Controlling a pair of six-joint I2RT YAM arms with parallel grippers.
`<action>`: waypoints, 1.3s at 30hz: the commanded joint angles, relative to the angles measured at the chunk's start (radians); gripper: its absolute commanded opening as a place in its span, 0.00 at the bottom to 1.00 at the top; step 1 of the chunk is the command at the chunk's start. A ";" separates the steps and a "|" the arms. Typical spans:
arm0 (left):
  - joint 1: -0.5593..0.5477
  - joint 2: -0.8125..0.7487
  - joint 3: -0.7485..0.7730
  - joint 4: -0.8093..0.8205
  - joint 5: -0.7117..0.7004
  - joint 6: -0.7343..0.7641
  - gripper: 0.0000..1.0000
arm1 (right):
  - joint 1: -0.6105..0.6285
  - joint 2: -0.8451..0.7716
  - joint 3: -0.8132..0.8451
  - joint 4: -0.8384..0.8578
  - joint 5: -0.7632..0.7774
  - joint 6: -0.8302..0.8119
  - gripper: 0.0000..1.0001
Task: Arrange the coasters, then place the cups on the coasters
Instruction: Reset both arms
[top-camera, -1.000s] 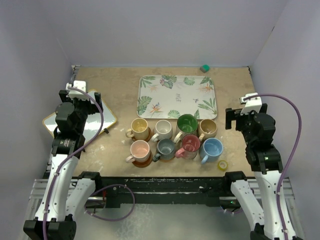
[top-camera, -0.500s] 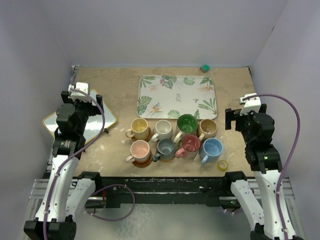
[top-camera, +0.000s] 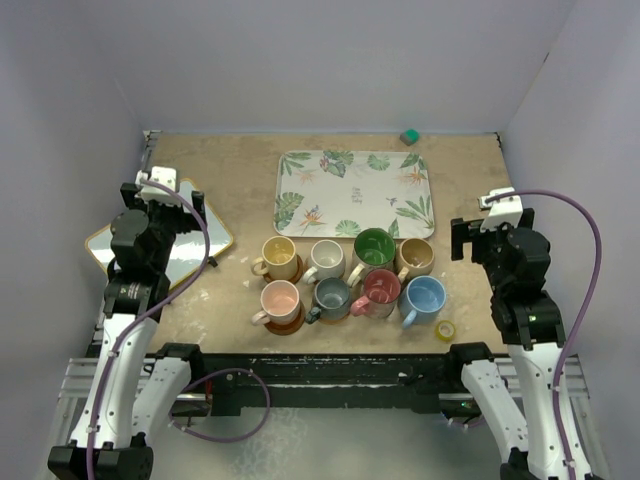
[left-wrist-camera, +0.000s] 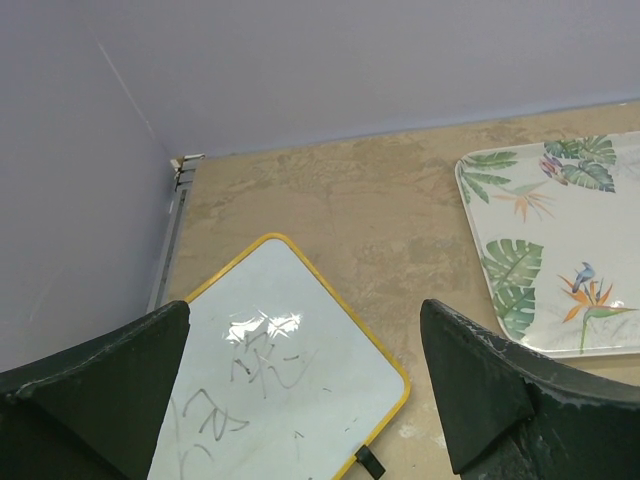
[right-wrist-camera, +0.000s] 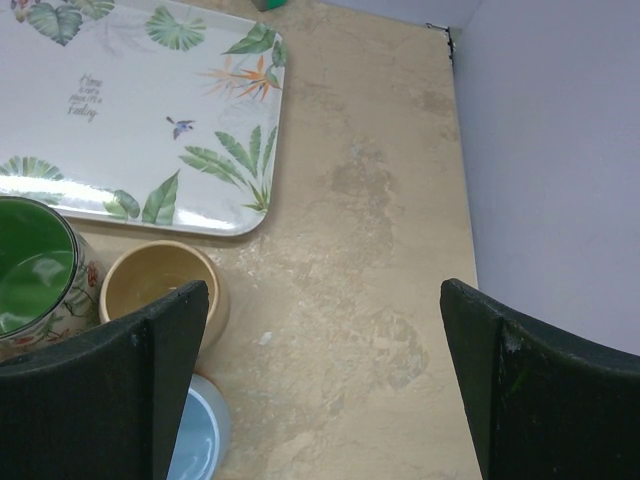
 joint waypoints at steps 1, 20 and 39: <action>0.005 -0.021 0.019 0.008 0.010 0.011 0.94 | -0.001 -0.018 -0.007 0.037 0.017 -0.016 1.00; 0.007 -0.029 0.024 -0.004 0.024 0.025 0.94 | -0.001 -0.012 -0.010 0.035 0.006 -0.022 1.00; 0.007 -0.027 0.024 -0.005 0.023 0.036 0.94 | -0.001 -0.010 -0.007 0.032 0.000 -0.020 1.00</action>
